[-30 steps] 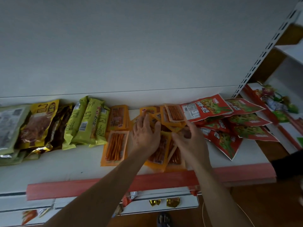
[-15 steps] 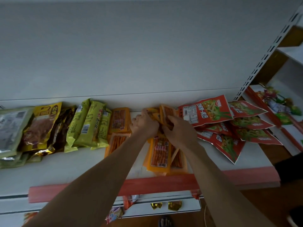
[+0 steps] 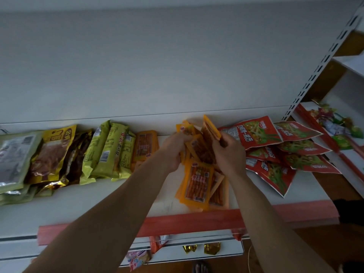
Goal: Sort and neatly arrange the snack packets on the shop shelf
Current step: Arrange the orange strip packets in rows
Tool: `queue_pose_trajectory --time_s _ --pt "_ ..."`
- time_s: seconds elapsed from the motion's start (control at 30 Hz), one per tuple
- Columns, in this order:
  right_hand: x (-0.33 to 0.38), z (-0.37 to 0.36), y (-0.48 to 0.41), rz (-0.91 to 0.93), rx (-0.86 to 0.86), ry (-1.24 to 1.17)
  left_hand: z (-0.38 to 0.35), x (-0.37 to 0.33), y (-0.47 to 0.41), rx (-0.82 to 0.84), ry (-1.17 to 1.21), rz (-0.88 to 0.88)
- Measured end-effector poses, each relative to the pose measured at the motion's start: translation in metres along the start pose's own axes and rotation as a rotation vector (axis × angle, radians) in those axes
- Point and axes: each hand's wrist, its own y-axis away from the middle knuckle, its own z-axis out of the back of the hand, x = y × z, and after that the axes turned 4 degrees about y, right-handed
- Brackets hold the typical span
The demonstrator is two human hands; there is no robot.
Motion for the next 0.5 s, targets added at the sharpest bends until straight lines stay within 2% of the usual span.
queue_pose_trajectory --time_s 0.13,0.23,0.33,0.5 --pt "0.001 0.001 0.0 -0.086 -0.034 -0.197 -0.005 0.001 0.003 -0.017 0.079 0.003" --pt "0.002 0.004 0.001 -0.119 -0.113 -0.272 -0.003 0.005 0.003 0.051 0.18 -0.008" --pt "0.007 0.008 0.003 -0.13 -0.213 -0.336 -0.003 0.003 0.003 0.084 0.22 -0.123" --pt "0.017 0.017 0.006 -0.157 -0.293 -0.456 -0.009 -0.006 0.0 0.025 0.326 -0.301"
